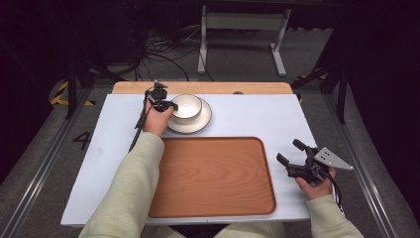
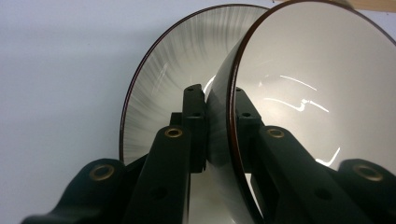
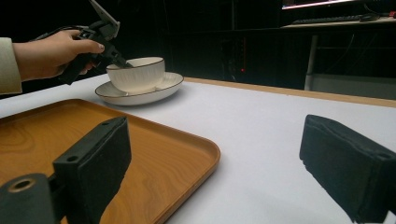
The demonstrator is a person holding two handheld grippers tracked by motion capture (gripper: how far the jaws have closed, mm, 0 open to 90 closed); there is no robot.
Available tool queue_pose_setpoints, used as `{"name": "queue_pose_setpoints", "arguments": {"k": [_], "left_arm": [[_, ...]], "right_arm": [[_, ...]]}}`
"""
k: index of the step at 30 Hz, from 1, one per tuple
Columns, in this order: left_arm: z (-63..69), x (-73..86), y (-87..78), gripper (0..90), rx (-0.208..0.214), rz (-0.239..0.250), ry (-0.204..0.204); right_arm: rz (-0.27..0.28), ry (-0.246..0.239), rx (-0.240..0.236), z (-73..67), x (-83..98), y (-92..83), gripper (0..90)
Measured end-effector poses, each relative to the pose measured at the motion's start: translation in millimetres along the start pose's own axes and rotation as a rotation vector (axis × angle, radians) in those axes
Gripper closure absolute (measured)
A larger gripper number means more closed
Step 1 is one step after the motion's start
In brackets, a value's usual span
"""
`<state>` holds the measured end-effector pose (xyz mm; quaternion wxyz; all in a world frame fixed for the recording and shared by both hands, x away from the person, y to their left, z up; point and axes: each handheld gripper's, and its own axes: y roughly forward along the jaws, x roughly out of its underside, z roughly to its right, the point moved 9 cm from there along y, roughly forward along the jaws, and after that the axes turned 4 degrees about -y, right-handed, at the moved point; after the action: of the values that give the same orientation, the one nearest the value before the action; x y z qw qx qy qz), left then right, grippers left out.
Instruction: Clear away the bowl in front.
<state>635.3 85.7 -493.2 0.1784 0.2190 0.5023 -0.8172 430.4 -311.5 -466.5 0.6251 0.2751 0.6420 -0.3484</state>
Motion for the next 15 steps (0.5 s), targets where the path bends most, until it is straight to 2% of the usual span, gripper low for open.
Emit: {"name": "queue_pose_setpoints", "arguments": {"k": [6,15], "left_arm": [[0.0,0.5,-1.7,81.5,-0.018,0.004,0.002],[0.2,1.2,-5.8,82.3,-0.023,-0.006,-0.018]], "right_arm": [[0.0,0.001,0.002,0.0,0.0,0.1,9.8],[-0.001,0.003,0.002,0.0,0.1,-0.1,9.8]]}}
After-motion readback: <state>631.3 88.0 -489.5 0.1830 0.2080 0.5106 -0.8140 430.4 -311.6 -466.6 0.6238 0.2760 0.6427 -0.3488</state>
